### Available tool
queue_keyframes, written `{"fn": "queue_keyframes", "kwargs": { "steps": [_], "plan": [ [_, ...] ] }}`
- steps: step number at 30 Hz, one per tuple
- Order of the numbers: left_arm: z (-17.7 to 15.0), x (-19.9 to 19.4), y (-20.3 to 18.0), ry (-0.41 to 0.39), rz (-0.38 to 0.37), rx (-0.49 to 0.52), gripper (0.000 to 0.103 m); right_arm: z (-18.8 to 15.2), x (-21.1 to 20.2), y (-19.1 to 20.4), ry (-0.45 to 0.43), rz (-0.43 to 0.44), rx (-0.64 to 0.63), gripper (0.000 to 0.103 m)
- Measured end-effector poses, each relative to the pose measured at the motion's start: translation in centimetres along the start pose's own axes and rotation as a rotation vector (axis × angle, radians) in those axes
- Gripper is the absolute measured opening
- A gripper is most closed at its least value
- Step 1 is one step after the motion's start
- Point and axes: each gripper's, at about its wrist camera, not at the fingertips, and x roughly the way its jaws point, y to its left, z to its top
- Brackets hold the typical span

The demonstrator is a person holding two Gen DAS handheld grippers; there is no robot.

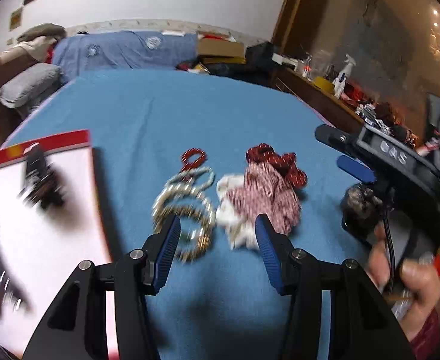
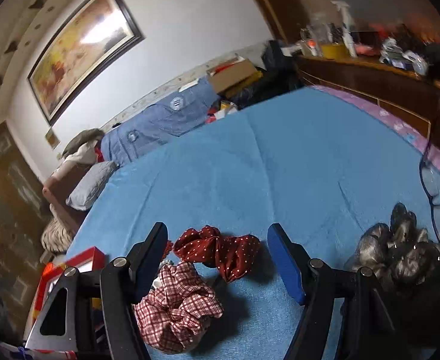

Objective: Organize jewelry
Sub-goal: 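Move the right tool to the grey sheer scrunchie beside the phone, then close the right tool on the grey sheer scrunchie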

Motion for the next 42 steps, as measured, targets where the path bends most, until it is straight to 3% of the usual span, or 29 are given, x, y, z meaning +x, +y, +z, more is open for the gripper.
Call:
{"fn": "queue_keyframes", "kwargs": {
  "steps": [3,8,14,19,22,27,35,37,39,42],
  "plan": [
    [-2.4,-3.5,-1.0,-0.008,0.022,0.057,0.051,-1.2,-1.6,-0.7,0.093,0.11,0.047,0.074],
    [-4.9,-7.8,-2.6,-0.041,0.018,0.079,0.051,-5.1,-8.5,-1.9,0.112,0.145,0.022,0.074],
    [-6.4,-10.7,-4.6,-0.078,-0.005,0.111,0.061,-7.3,-15.1,-4.7,0.093,0.047,-0.007,0.074],
    [-4.7,-10.4,-3.8,-0.036,-0.036,0.069,0.062,-5.4,-18.0,-8.0,0.069,-0.007,0.048,0.074],
    [-3.0,-9.6,-3.5,0.005,-0.073,0.046,0.063,-3.7,-17.6,-10.2,0.071,-0.039,0.097,0.074],
    [-1.9,-8.2,-3.6,0.004,-0.071,0.04,0.065,-1.6,-15.6,-13.1,0.082,-0.061,0.187,0.074],
    [-0.4,-3.6,-3.9,0.042,-0.042,0.057,0.065,-0.5,-10.7,-13.5,0.126,-0.118,0.197,0.078],
    [0.0,-2.8,-4.1,0.04,-0.034,0.075,0.069,-0.4,-9.5,-13.4,0.137,-0.141,0.183,0.081],
    [0.6,-1.6,-4.5,0.048,-0.023,0.099,0.084,-0.3,-8.3,-13.5,0.154,-0.159,0.176,0.083],
    [1.4,0.1,-5.2,0.061,-0.017,0.13,0.085,0.0,-6.8,-13.7,0.171,-0.184,0.165,0.085]
  ]
}}
